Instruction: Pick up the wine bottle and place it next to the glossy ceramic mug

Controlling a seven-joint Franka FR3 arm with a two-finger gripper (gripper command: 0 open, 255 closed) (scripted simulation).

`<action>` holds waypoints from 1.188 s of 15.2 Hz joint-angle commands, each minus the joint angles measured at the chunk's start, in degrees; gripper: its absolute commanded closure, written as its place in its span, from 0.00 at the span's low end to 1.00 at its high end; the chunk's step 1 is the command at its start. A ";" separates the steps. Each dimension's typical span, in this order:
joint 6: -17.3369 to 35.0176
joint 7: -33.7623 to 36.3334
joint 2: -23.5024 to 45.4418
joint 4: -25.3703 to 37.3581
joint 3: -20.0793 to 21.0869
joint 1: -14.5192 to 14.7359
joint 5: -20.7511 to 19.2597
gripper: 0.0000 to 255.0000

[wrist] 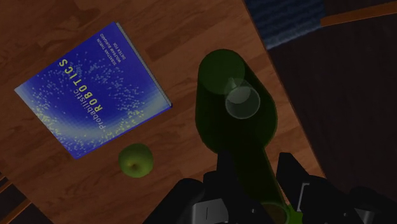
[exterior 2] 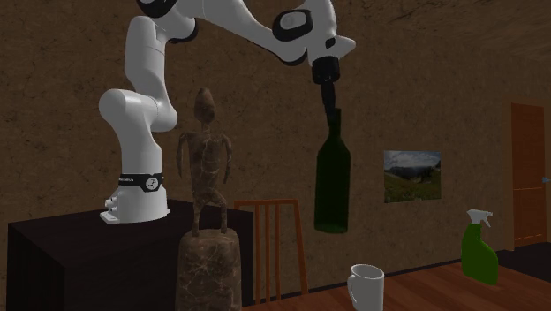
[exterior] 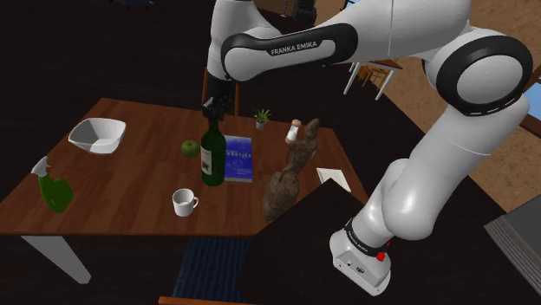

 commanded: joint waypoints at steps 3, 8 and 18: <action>2.98 0.13 1.08 -1.84 -0.06 -0.05 -0.20 1.00; 6.62 0.46 2.60 -3.97 -0.09 -0.05 -0.50 1.00; 13.78 1.25 6.46 -7.30 -0.23 0.00 -1.32 1.00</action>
